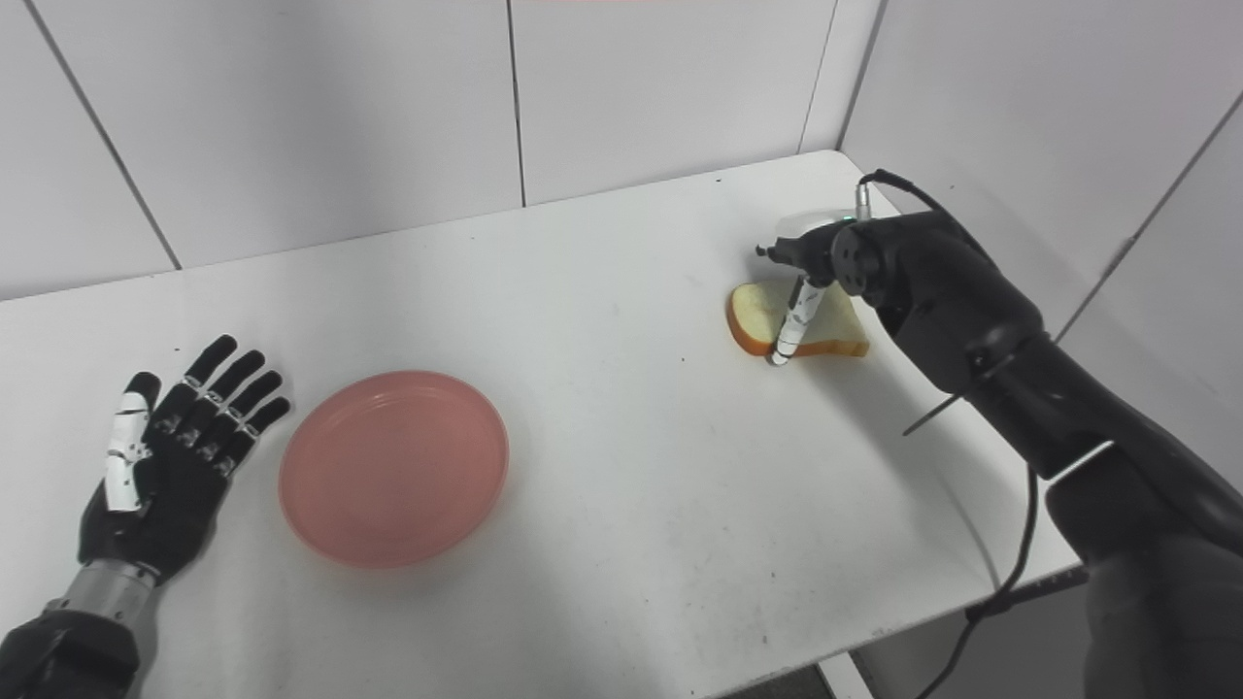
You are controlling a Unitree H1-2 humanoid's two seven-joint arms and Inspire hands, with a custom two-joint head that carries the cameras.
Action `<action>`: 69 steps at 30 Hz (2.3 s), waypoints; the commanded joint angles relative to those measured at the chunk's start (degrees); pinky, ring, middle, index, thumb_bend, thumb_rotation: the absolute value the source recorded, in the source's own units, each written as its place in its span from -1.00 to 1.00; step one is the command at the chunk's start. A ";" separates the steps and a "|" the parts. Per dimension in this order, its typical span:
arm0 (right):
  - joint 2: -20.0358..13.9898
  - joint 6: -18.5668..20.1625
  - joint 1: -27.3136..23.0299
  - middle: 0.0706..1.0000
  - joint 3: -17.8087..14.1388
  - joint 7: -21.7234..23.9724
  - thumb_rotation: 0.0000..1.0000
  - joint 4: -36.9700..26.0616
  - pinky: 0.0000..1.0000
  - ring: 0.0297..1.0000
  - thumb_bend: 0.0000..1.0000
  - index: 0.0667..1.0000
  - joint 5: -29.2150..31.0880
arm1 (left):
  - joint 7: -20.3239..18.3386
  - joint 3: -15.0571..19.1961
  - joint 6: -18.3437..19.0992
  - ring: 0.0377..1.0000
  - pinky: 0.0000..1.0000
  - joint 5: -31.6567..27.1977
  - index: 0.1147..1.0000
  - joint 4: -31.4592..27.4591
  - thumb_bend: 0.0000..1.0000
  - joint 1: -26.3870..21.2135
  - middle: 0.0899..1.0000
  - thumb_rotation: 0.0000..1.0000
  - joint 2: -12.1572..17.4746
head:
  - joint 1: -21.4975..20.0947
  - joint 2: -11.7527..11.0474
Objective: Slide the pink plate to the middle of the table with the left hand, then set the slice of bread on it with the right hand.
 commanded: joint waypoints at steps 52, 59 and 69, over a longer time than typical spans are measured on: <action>1.45 -3.63 1.41 -0.14 -4.15 -15.96 -1.00 0.40 -0.15 -0.09 0.06 -0.06 7.92 | 1.55 -0.38 4.50 0.70 0.70 1.20 0.69 0.37 -0.18 2.11 0.71 1.00 0.77 | 0.00 0.46; 0.64 -2.17 1.06 -0.14 -6.01 -13.69 -1.00 -6.57 -0.19 -0.12 0.06 -0.07 8.34 | 1.55 -0.36 4.15 0.70 0.70 1.14 0.69 0.94 -0.18 1.93 0.71 1.00 0.50 | -0.01 0.12; 0.60 0.04 -1.20 -0.08 -6.46 -7.35 -1.00 -17.30 -0.08 -0.03 0.05 -0.12 7.68 | 1.36 -0.51 3.17 0.70 0.70 1.27 0.67 1.79 -0.17 1.79 0.69 1.00 -0.27 | 0.93 -0.23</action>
